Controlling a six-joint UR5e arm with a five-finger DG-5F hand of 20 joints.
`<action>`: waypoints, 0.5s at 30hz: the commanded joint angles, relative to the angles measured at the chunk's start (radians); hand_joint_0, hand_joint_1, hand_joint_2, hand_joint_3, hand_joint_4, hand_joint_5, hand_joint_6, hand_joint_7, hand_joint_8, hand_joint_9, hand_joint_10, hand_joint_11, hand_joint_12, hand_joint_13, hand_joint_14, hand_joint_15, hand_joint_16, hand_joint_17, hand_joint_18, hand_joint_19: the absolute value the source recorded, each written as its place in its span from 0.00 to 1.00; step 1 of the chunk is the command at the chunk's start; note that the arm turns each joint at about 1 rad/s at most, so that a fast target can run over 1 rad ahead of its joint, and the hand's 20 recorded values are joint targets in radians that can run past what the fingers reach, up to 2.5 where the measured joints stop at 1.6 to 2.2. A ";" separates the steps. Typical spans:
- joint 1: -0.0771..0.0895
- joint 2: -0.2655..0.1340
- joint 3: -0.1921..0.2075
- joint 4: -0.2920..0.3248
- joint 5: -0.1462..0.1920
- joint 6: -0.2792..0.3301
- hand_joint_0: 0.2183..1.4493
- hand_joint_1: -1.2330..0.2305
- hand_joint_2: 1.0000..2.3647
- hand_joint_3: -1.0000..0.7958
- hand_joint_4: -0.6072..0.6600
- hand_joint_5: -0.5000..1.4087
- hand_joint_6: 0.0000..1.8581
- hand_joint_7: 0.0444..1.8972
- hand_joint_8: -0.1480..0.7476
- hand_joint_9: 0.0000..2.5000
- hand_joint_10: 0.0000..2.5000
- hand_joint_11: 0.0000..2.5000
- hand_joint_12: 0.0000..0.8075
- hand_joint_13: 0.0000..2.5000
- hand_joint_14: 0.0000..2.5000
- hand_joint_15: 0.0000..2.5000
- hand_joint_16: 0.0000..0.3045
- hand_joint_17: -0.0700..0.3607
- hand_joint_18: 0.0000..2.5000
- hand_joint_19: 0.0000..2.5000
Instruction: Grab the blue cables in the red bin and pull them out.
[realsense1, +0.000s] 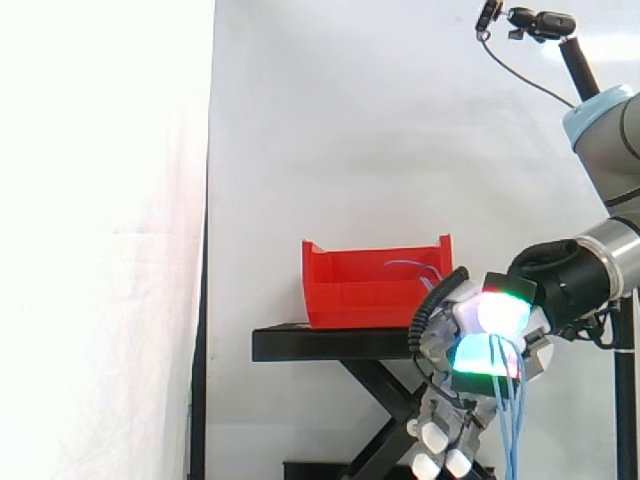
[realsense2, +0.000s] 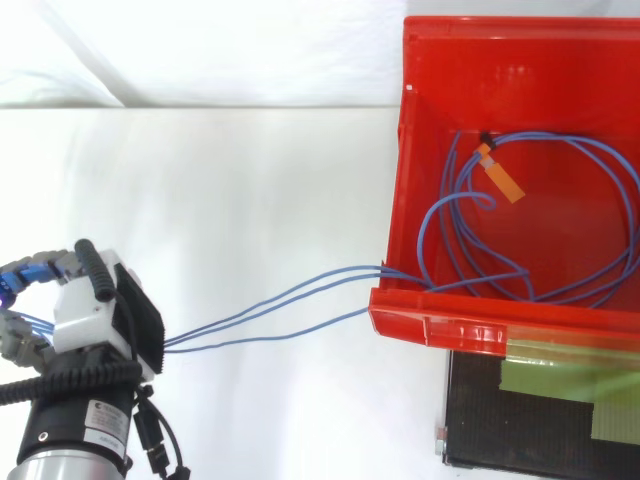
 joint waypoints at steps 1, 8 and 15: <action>0.010 0.000 -0.001 -0.010 0.012 0.031 0.55 0.27 0.00 0.00 0.56 0.68 0.48 0.20 0.46 0.27 0.01 0.14 0.41 0.16 0.00 0.07 0.15 0.41 0.15 0.17; 0.022 0.000 -0.001 -0.030 0.020 0.063 0.55 0.27 0.00 0.00 0.56 0.69 0.48 0.20 0.46 0.28 0.01 0.14 0.41 0.16 0.00 0.07 0.15 0.41 0.15 0.17; 0.034 0.000 -0.001 -0.065 0.034 0.172 0.55 0.27 0.00 0.00 0.55 0.69 0.48 0.20 0.46 0.31 0.01 0.18 0.41 0.19 0.00 0.09 0.15 0.41 0.16 0.18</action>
